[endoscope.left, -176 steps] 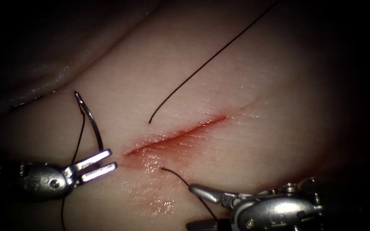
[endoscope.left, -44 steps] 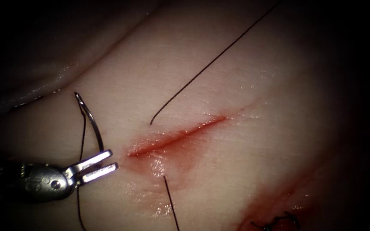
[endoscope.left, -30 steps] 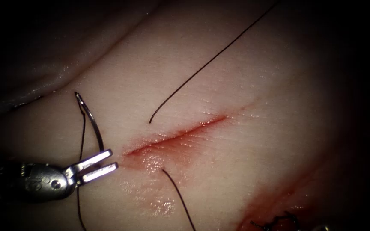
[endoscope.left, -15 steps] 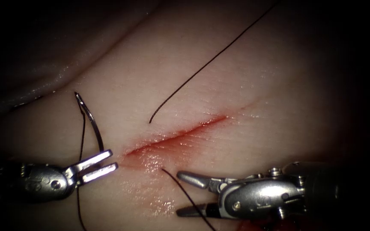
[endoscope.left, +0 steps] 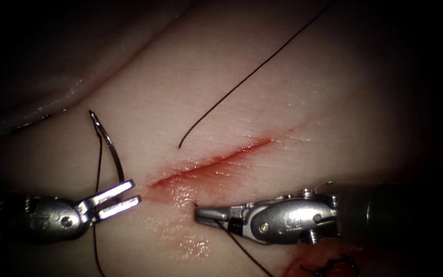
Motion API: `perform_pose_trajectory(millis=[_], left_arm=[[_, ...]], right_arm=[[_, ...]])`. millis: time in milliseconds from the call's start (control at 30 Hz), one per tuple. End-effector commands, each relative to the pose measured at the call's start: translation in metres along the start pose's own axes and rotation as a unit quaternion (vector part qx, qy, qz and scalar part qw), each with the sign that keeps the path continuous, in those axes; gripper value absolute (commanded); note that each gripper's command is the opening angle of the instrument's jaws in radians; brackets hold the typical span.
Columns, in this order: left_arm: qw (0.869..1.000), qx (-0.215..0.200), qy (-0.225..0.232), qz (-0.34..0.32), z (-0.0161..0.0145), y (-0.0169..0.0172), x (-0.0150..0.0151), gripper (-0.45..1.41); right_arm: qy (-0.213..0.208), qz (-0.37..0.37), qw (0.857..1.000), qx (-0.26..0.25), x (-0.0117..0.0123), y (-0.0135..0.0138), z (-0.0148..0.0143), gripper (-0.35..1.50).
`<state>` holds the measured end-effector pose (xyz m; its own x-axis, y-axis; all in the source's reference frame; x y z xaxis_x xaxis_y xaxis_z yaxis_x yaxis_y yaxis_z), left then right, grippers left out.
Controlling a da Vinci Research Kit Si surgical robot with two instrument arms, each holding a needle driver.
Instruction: Wound Closure
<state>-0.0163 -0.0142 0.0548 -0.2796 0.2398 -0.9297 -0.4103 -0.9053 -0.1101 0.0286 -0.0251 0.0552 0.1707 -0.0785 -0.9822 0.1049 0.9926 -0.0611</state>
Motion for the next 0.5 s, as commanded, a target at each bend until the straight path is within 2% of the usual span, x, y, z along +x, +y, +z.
perform_pose_trajectory(millis=[33, 233, 333, 400, 433, 500], left_arm=[[1.0, -0.001, 0.0, -0.001, 0.0004, 0.0007, -0.0006, -0.45], [1.0, -0.001, 0.0, -0.003, 0.0005, 0.0007, -0.0007, -0.45], [1.0, -0.002, -0.002, -0.002, 0.0006, 0.0007, -0.0009, -0.45], [1.0, -0.002, -0.002, -0.002, 0.0006, 0.0007, -0.0009, -0.45], [1.0, -0.002, -0.001, -0.002, 0.0006, 0.0007, -0.001, -0.45], [1.0, -0.002, -0.001, -0.002, 0.0006, 0.0007, -0.001, -0.45]], right_arm=[[-0.001, -0.004, 1.0, 0.004, 0.0004, -0.0007, 0.0004, -0.35], [-0.004, -0.012, 1.0, 0.011, 0.0033, -0.0018, -0.002, -0.35], [0.005, -0.018, 1.0, 0.023, 0.006, -0.0038, -0.0042, -0.35], [0.0, -0.024, 0.999, 0.032, 0.0075, -0.005, -0.005, -0.35], [-0.004, -0.03, 0.999, 0.041, 0.0089, -0.0063, -0.0056, -0.35], [-0.004, -0.031, 0.998, 0.048, 0.0101, -0.0073, -0.0061, -0.35]])
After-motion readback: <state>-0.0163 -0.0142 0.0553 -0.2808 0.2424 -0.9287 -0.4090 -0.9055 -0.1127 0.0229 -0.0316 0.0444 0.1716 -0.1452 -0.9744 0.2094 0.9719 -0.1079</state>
